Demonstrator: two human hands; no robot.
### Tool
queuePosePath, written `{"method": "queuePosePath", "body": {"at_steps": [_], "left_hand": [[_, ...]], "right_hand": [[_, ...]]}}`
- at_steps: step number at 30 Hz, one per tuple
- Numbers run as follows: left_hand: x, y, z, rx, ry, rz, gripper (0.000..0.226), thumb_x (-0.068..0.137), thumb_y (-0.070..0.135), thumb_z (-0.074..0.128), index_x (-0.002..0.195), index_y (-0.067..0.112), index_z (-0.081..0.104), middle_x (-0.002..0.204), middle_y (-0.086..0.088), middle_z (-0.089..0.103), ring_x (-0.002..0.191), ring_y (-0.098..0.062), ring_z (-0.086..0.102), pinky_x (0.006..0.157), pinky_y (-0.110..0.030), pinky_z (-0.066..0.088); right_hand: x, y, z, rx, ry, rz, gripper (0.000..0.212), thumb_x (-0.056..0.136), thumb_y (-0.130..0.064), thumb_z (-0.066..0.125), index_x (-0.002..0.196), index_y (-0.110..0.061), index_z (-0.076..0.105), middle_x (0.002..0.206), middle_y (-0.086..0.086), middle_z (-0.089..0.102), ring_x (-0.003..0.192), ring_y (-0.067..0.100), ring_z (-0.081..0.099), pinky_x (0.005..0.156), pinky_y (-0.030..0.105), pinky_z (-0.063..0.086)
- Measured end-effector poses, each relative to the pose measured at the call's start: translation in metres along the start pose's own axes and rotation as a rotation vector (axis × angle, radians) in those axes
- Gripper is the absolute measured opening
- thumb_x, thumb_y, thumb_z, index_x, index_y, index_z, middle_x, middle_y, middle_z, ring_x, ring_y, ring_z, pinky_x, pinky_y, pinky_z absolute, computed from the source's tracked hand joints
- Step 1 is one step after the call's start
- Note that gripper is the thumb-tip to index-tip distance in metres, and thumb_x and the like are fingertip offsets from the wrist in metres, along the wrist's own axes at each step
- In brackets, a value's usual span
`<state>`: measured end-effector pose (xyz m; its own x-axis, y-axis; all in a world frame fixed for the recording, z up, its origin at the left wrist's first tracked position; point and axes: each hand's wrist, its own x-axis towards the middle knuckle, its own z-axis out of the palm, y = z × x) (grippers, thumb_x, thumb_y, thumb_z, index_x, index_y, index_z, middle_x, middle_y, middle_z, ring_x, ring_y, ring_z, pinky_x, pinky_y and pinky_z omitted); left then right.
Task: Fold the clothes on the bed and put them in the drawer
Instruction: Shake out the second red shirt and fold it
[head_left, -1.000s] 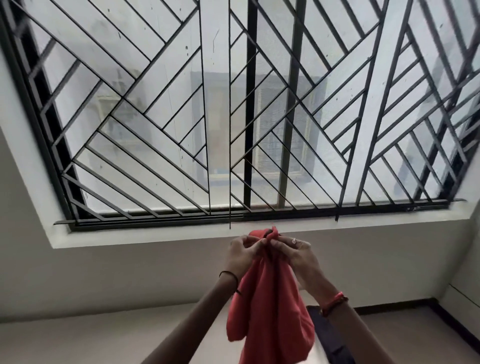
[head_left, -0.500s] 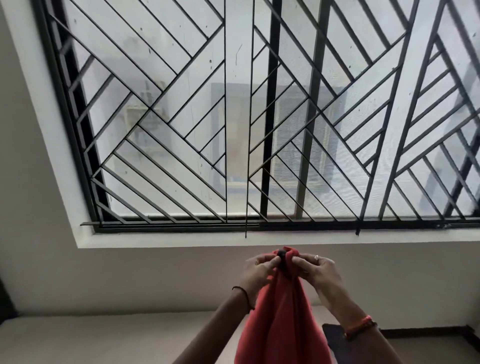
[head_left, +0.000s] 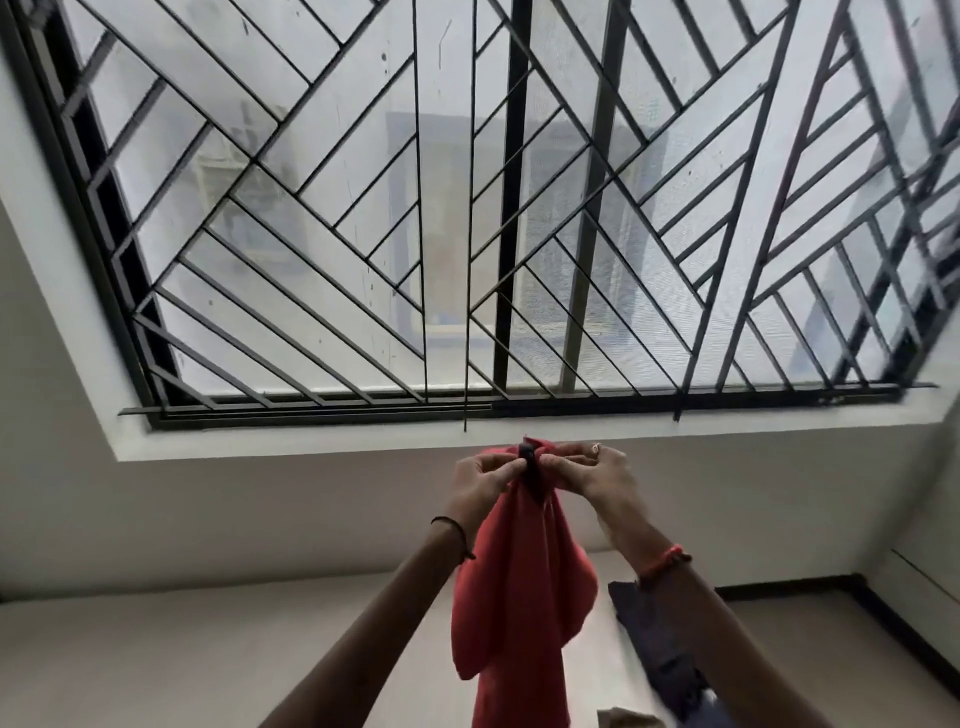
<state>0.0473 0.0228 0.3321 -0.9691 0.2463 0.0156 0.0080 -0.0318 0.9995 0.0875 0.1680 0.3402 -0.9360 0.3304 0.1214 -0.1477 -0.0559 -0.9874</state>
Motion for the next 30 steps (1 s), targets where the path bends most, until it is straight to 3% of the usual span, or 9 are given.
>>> {"method": "queuePosePath", "body": {"at_steps": [3, 7, 12, 14, 16, 18, 22, 26, 30], "left_hand": [[-0.003, -0.003, -0.001, 0.028, -0.009, 0.018, 0.014, 0.086, 0.006, 0.064, 0.098, 0.000, 0.069, 0.070, 0.002, 0.063, 0.062, -0.005, 0.053, 0.058, -0.011, 0.044], [-0.003, -0.006, -0.002, -0.001, -0.012, -0.004, 0.011, 0.085, 0.008, 0.064, 0.078, 0.015, 0.069, 0.060, 0.009, 0.064, 0.062, -0.005, 0.054, 0.064, -0.018, 0.044], [-0.006, -0.007, 0.002, -0.047, -0.043, -0.037, 0.021, 0.087, 0.015, 0.064, 0.067, 0.017, 0.066, 0.045, 0.014, 0.058, 0.046, 0.003, 0.049, 0.047, -0.010, 0.038], [-0.005, -0.010, 0.003, -0.049, -0.044, -0.038, 0.016, 0.085, 0.017, 0.067, 0.069, 0.017, 0.068, 0.050, 0.013, 0.062, 0.050, 0.002, 0.052, 0.052, -0.010, 0.042], [-0.003, -0.013, 0.003, -0.054, -0.049, -0.032, 0.009, 0.082, 0.019, 0.071, 0.074, 0.016, 0.071, 0.065, 0.006, 0.070, 0.066, -0.008, 0.062, 0.070, -0.023, 0.051], [-0.004, -0.014, 0.004, -0.053, -0.050, -0.019, 0.007, 0.081, 0.019, 0.072, 0.074, 0.017, 0.072, 0.072, 0.002, 0.072, 0.073, -0.012, 0.063, 0.079, -0.030, 0.051], [-0.004, -0.014, 0.005, -0.043, -0.023, 0.001, 0.007, 0.082, 0.021, 0.071, 0.076, 0.018, 0.071, 0.073, 0.004, 0.071, 0.069, -0.006, 0.063, 0.073, -0.021, 0.050], [-0.002, -0.011, 0.002, 0.034, -0.036, 0.048, 0.007, 0.084, 0.018, 0.069, 0.077, 0.015, 0.068, 0.074, 0.002, 0.067, 0.068, -0.006, 0.059, 0.065, -0.013, 0.047], [-0.001, -0.007, 0.001, 0.059, -0.074, 0.078, 0.013, 0.085, 0.017, 0.068, 0.088, 0.005, 0.070, 0.081, -0.009, 0.067, 0.074, -0.014, 0.057, 0.068, -0.019, 0.045]], "right_hand": [[0.002, 0.002, 0.001, -0.033, 0.020, 0.016, 0.016, 0.074, 0.003, 0.075, 0.087, 0.007, 0.067, 0.067, 0.010, 0.071, 0.060, 0.017, 0.068, 0.059, 0.022, 0.055], [0.000, 0.004, 0.005, 0.125, -0.027, 0.141, 0.009, 0.084, 0.007, 0.060, 0.091, 0.010, 0.066, 0.066, 0.006, 0.071, 0.058, 0.013, 0.066, 0.059, 0.018, 0.054], [-0.003, 0.002, 0.006, 0.137, -0.042, 0.179, 0.009, 0.086, 0.002, 0.059, 0.083, -0.002, 0.067, 0.065, 0.000, 0.071, 0.059, 0.005, 0.065, 0.056, 0.013, 0.050], [-0.003, 0.003, 0.005, 0.081, -0.032, 0.164, 0.006, 0.084, -0.001, 0.063, 0.086, -0.003, 0.068, 0.070, 0.002, 0.070, 0.065, 0.007, 0.064, 0.055, 0.012, 0.047], [-0.002, 0.006, 0.005, -0.034, 0.009, 0.128, 0.005, 0.083, -0.003, 0.065, 0.081, -0.005, 0.070, 0.070, 0.002, 0.069, 0.067, 0.008, 0.061, 0.056, 0.013, 0.045], [-0.001, 0.008, 0.005, -0.202, 0.058, 0.036, 0.014, 0.083, -0.005, 0.067, 0.072, -0.012, 0.070, 0.061, -0.005, 0.066, 0.061, 0.005, 0.058, 0.057, 0.015, 0.044], [-0.005, 0.006, 0.004, -0.362, 0.029, -0.136, 0.013, 0.081, -0.002, 0.069, 0.078, -0.014, 0.073, 0.064, -0.014, 0.066, 0.056, -0.011, 0.059, 0.058, 0.006, 0.044], [-0.006, 0.001, -0.001, -0.397, -0.049, -0.220, 0.024, 0.076, -0.005, 0.076, 0.073, -0.028, 0.071, 0.073, -0.011, 0.071, 0.068, -0.003, 0.066, 0.069, 0.012, 0.049], [-0.004, -0.003, -0.003, -0.430, -0.120, -0.210, 0.023, 0.070, -0.002, 0.080, 0.076, -0.023, 0.070, 0.073, -0.009, 0.071, 0.068, -0.003, 0.065, 0.069, 0.014, 0.049]]}}
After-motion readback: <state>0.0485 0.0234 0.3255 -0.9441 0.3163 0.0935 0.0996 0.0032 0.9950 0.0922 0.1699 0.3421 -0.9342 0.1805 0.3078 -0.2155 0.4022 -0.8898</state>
